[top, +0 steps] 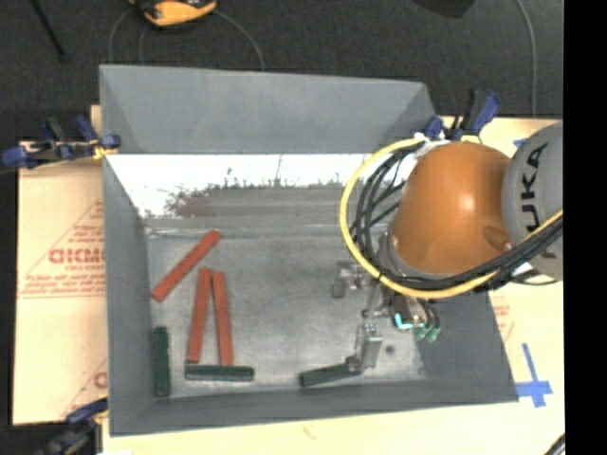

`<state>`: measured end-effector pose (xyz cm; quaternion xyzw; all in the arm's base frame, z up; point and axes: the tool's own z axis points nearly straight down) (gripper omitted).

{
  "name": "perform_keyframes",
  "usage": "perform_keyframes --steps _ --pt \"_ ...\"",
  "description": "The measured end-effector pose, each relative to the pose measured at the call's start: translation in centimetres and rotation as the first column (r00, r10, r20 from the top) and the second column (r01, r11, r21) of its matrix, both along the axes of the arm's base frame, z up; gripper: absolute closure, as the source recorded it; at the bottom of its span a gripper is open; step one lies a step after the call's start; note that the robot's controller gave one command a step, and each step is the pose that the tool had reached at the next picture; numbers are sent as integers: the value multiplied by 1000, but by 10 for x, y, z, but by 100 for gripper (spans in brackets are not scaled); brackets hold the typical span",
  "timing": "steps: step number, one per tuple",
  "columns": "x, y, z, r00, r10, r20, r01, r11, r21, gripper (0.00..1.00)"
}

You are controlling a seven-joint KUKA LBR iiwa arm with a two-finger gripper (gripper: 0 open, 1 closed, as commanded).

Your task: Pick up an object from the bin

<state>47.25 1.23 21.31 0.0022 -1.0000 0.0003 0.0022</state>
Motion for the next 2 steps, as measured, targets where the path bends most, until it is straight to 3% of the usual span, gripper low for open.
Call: perform_keyframes --steps 1,2 --pt "2 0 3 1000 0 7 0 1000 0 0" --pt "7 5 -39 998 56 14 -56 998 -1 0"
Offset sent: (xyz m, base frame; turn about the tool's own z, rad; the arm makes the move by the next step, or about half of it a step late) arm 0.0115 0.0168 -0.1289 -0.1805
